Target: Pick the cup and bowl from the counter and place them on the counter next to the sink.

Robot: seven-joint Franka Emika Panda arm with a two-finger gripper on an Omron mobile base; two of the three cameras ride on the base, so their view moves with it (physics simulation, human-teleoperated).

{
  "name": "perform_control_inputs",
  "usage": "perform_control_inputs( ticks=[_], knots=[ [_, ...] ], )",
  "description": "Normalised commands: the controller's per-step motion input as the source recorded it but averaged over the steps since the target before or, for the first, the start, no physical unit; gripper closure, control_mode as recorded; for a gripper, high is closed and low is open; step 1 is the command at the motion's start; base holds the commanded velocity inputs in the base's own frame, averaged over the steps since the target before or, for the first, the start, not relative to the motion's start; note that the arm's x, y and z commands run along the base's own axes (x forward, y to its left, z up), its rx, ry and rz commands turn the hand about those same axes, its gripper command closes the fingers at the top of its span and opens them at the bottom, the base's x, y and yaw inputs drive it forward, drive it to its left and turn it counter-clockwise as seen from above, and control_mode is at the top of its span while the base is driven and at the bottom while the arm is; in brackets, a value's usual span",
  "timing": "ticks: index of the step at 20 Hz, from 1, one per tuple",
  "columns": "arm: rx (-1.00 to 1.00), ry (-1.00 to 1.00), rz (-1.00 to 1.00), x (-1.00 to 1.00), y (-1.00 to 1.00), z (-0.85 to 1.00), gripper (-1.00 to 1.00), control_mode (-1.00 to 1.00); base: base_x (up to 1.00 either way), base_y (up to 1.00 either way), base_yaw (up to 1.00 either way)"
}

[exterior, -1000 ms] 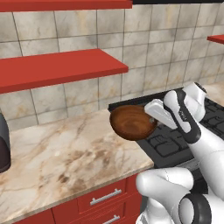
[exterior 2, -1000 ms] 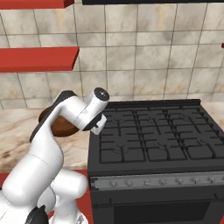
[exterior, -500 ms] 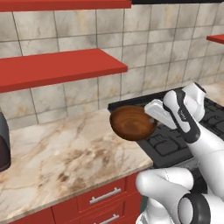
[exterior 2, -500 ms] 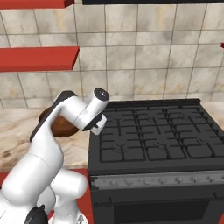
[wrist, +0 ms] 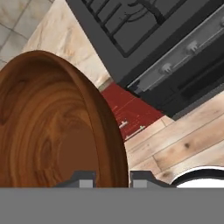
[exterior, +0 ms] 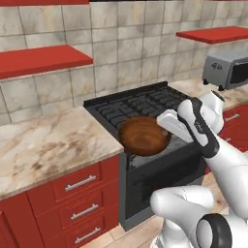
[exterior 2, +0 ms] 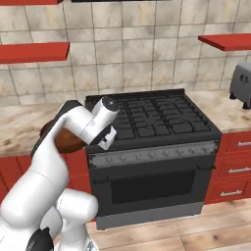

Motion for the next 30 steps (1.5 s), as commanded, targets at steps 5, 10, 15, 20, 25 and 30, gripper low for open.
perform_control_inputs(
  ticks=[5,10,15,20,25,30],
  knots=[
    [0.00,0.00,0.00,0.00,0.00,0.00,1.00,1.00,0.07,-0.39,-0.78],
    [0.00,0.00,0.00,0.00,0.00,0.00,1.00,1.00,0.14,-0.33,-0.80],
    [0.00,0.00,0.00,0.00,0.00,0.00,1.00,1.00,0.00,-0.28,-0.80],
    [0.00,0.00,0.00,0.00,0.00,0.00,1.00,1.00,0.00,-0.31,-0.79],
    [0.00,0.00,0.00,0.00,0.00,0.00,1.00,1.00,0.04,-0.19,-0.75],
    [0.00,0.00,0.00,0.00,0.00,0.00,1.00,1.00,0.84,0.40,-0.45]
  ],
)
